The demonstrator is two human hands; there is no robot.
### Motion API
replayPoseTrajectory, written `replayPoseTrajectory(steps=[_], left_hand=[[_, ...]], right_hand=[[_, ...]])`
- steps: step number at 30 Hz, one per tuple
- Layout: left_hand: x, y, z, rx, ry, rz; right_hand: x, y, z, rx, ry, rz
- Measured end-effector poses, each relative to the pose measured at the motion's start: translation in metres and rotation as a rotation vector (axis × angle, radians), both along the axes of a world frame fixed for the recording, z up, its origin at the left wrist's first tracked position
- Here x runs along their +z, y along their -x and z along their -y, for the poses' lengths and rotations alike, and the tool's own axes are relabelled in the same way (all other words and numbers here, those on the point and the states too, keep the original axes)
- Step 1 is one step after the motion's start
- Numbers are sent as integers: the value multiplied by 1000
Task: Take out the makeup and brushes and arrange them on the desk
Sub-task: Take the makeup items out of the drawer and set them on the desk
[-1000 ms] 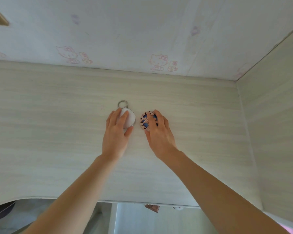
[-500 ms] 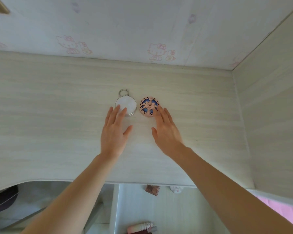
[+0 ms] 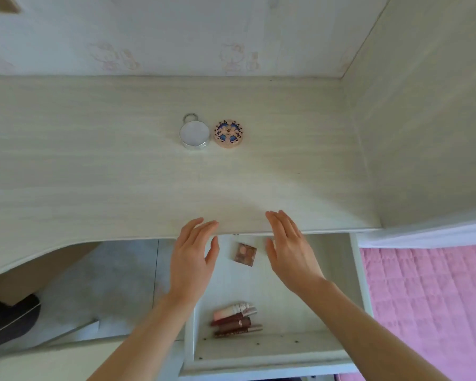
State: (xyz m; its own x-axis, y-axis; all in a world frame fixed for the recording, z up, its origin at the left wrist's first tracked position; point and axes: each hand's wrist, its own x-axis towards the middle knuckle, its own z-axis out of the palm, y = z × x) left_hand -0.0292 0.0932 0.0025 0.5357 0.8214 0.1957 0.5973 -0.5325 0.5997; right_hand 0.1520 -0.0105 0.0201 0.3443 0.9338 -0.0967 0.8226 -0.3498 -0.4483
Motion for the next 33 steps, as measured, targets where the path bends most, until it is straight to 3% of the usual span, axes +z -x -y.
replayPoseTrajectory(steps=[6, 14, 20, 23, 28, 33], left_hand=[[-12, 1, 61, 22, 38, 15], [-52, -15, 101, 2, 236, -162], [-92, -34, 97, -13, 253, -277], [-116, -44, 86, 57, 355, -376], [-141, -62, 59, 267, 590, -389], [-157, -74, 50, 381, 661, -394]], right_hand=[[-6, 1, 63, -41, -10, -27], [-58, -22, 102, -31, 163, -34], [-103, -33, 97, -55, 273, -116], [-121, -36, 82, -185, 372, -231], [-143, -42, 45, -575, 377, -479], [-157, -42, 20, -535, 433, -421]])
